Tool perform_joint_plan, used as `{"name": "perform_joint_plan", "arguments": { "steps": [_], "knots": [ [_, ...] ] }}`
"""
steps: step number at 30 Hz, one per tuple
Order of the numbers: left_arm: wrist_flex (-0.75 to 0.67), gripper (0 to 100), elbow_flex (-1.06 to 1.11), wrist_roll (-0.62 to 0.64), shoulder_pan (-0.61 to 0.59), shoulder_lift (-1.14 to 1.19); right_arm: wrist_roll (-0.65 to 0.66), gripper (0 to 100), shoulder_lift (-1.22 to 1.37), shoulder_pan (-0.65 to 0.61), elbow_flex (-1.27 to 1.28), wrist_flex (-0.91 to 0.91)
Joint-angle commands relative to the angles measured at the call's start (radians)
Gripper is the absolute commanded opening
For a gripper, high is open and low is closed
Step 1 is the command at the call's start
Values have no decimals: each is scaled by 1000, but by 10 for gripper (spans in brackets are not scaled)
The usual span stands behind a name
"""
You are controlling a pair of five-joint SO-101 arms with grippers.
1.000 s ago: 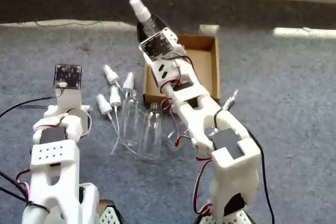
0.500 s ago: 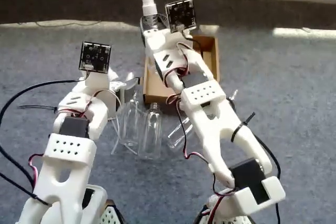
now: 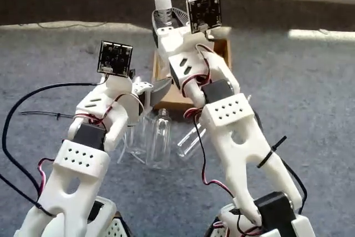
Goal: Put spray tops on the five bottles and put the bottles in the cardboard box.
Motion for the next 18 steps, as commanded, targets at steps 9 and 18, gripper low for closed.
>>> {"name": "perform_joint_plan", "arguments": {
  "steps": [9,18],
  "knots": [
    [-29,322,-51,5,10,-13,-8,5,-159,1,-10,163],
    [-43,322,-51,2,-25,39,-6,5,-157,4,-8,168]
  ]
}}
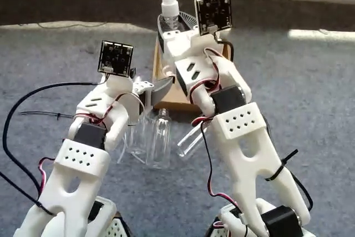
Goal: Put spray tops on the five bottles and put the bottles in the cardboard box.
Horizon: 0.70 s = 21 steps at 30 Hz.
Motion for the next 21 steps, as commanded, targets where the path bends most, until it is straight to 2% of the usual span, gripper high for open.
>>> {"name": "perform_joint_plan", "arguments": {
  "steps": [1,6,14,21],
  "knots": [
    [-28,322,-51,0,-25,44,-5,5,-45,2,-8,7],
    [-21,322,-45,0,-33,36,-6,5,19,7,-10,-45],
    [89,322,102,0,-84,-189,-6,5,265,79,-12,-452],
    [123,322,251,2,-265,-320,-2,5,473,85,-13,-773]
  ]
}}
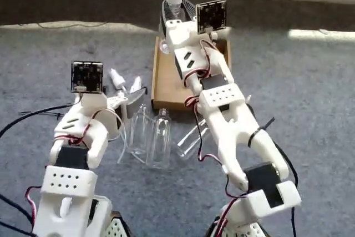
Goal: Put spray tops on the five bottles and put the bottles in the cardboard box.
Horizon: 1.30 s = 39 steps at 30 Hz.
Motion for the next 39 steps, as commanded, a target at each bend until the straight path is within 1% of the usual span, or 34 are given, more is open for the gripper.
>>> {"name": "perform_joint_plan", "arguments": {
  "steps": [1,7,10,16,20,23,26,31,39],
  "knots": [
    [5,322,70,2,-110,-61,-2,5,76,15,-16,-150],
    [3,322,120,2,-165,-62,0,5,278,21,-56,-219],
    [3,322,120,2,-166,-61,0,5,335,22,-102,-262],
    [3,322,120,2,-168,-61,2,5,432,24,-202,-268],
    [3,322,120,2,-168,-61,71,5,518,39,-300,-268],
    [3,322,122,2,-168,-61,83,5,576,41,-358,-269],
    [3,322,122,2,-168,-61,83,5,611,38,-384,-271],
    [3,322,122,2,-168,-61,83,5,631,41,-381,-398],
    [3,322,122,2,-168,-61,84,5,630,39,-334,-395]
  ]
}}
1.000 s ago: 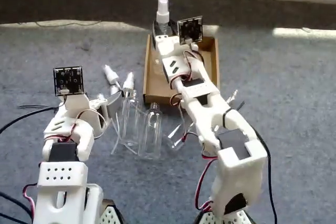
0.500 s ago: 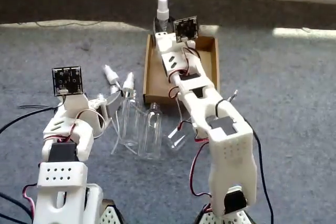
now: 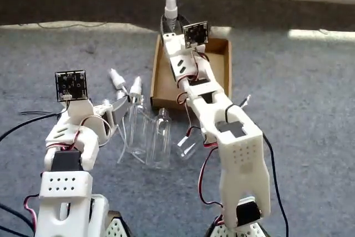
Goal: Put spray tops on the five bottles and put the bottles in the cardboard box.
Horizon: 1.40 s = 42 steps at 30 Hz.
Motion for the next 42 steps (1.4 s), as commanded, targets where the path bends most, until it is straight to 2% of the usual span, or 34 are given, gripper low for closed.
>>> {"name": "perform_joint_plan", "arguments": {
  "steps": [1,9,13,30,38,42],
  "knots": [
    [-3,322,-5,2,-13,-16,15,9,-30,10,-8,-28],
    [-3,322,-5,2,-13,-16,18,10,-28,13,-1,-25],
    [-3,322,-5,2,-13,-16,112,11,-24,10,-1,-4],
    [-3,322,-7,2,-13,-16,114,11,-22,8,-1,-7],
    [-3,322,-7,2,-13,-16,8,12,-22,10,1,1],
    [-3,322,-7,2,-13,-16,3,104,-22,10,22,35]
  ]
}}
